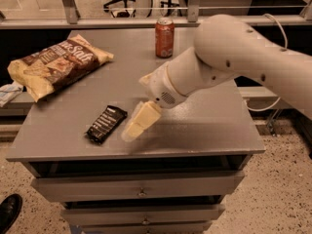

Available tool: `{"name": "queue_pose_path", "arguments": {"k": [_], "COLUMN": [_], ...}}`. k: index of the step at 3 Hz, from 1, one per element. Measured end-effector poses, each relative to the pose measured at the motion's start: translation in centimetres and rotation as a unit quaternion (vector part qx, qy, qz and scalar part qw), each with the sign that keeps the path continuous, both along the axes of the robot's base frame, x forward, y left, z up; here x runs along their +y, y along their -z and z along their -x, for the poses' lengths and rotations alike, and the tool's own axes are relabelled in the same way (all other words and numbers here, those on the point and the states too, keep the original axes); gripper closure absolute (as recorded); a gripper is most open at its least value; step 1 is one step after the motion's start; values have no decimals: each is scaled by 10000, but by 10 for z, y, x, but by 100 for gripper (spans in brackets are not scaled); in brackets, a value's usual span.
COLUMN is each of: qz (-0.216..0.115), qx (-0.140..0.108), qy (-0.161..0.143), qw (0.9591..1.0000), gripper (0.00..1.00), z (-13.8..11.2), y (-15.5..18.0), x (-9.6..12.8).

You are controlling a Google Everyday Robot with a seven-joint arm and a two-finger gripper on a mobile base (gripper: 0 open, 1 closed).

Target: Move rxbar chocolate near coke can

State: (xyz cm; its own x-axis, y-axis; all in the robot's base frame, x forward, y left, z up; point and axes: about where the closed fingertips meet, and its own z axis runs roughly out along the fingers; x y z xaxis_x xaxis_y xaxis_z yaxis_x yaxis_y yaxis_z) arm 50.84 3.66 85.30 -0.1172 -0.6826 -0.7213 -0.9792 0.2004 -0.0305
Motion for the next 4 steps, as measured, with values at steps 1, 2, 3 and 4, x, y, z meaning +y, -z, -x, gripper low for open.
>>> {"name": "queue_pose_path", "arguments": {"k": [1, 2, 3, 4], "qz": [-209, -350, -444, -596], "qx": [139, 290, 370, 414], "qy": [-70, -63, -55, -5], "qw": [9997, 9989, 9983, 9974], "gripper": [0, 0, 15, 46], "z": [1, 1, 4, 10], "y": [9, 21, 28, 28], "x": [24, 36, 42, 47]}}
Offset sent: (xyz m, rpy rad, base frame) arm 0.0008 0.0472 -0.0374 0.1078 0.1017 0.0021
